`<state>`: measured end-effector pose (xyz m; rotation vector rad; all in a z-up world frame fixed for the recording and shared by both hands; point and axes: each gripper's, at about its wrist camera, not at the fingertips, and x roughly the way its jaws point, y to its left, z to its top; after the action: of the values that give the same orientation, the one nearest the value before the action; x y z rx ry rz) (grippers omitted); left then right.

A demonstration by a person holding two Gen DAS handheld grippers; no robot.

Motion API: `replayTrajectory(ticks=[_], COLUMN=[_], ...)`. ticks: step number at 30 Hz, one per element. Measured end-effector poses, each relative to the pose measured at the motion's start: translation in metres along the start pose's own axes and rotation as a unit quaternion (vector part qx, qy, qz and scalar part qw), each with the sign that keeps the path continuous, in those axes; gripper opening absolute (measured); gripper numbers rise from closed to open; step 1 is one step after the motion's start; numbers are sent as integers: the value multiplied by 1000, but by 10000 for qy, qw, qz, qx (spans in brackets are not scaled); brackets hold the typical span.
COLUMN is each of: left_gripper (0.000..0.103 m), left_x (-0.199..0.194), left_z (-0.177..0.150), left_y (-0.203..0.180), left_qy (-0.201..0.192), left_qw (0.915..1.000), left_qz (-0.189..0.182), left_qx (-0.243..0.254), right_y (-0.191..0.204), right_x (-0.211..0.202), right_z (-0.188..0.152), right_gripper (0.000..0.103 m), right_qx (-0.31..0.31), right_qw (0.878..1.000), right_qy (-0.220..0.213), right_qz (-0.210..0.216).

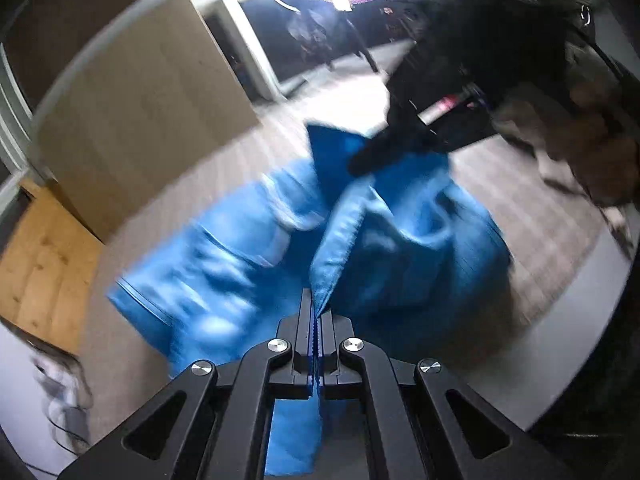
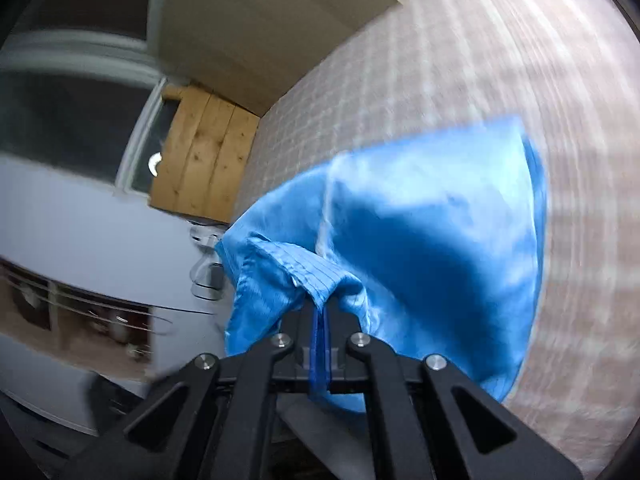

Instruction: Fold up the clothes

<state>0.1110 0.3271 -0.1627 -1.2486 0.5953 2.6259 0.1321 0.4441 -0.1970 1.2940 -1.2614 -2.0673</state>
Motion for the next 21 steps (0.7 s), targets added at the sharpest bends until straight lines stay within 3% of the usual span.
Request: replayTrajectory(ticks=[3, 6, 11, 13, 15, 16, 20, 21], left_gripper=[2, 9, 25, 33, 34, 34, 34, 28], left_x=[9, 1, -32, -40, -31, -25, 8, 15], left_z=[-12, -17, -13, -10, -5, -3, -4, -6], left_y=[-11, -5, 42, 62, 56, 50, 26, 24], left_qy=[311, 465, 404, 315, 355, 406, 702, 735], left_qw=[9984, 9929, 9780, 9702, 9715, 9724, 9751, 9765], left_qz=[-425, -981, -1635, -1842, -1861, -1884, -1840, -1746], left_qx=[-217, -495, -1229, -1545, -1423, -1317, -1023, -1033], right_y=[-18, -22, 6, 31, 54, 61, 61, 57], right_x=[4, 4, -22, -30, -30, -27, -2, 4], right_z=[-14, -20, -22, -24, -25, -25, -23, -24], right_gripper=[2, 6, 6, 13, 35, 38, 41, 41], right_qx=[252, 213, -504, -1033, -1403, -1488, -1176, -1054], right_qw=[9996, 9993, 9974, 9909, 9828, 9804, 9801, 9797], right_qy=[105, 301, 292, 307, 313, 344, 932, 1050], right_qz=[83, -26, -432, -810, -1156, -1243, -1299, -1345])
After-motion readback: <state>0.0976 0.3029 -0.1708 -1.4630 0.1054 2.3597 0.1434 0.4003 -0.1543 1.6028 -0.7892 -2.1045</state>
